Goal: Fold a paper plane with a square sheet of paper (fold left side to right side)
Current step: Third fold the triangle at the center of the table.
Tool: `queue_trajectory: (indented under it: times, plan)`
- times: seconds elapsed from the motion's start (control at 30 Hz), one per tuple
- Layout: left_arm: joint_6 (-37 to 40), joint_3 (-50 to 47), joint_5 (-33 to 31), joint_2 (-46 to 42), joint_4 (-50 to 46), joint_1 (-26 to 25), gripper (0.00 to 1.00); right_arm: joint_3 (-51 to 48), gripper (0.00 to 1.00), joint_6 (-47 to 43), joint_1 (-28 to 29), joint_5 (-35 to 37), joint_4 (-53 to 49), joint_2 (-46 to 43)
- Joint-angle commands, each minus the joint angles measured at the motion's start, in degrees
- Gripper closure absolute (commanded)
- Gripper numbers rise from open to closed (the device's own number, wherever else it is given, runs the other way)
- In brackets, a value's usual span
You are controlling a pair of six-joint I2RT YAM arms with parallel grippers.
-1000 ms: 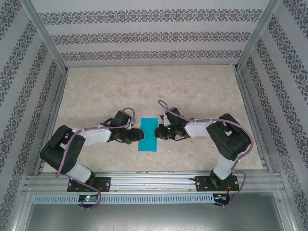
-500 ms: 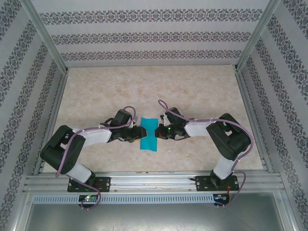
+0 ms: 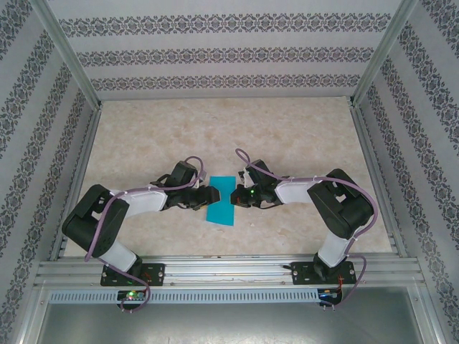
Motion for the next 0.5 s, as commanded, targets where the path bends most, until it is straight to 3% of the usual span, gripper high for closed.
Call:
queue_trajectory:
  times: [0.0,0.2,0.47]
  plan:
    - [1.5,0.9,1.3,1.2,2.2,0.7,0.49,-0.6,1.00,-1.3,0.4,3.2,-4.6,2.1]
    - [1.9,1.0,1.5,1.7,1.4,1.1,0.57,-0.6,1.00,-1.3,0.4,3.3,-4.6,2.0]
    - [-0.3,-0.2,1.3,1.1,1.4,1.0,0.95,1.5,1.00,-3.6,-0.1,1.4,-3.9,0.9]
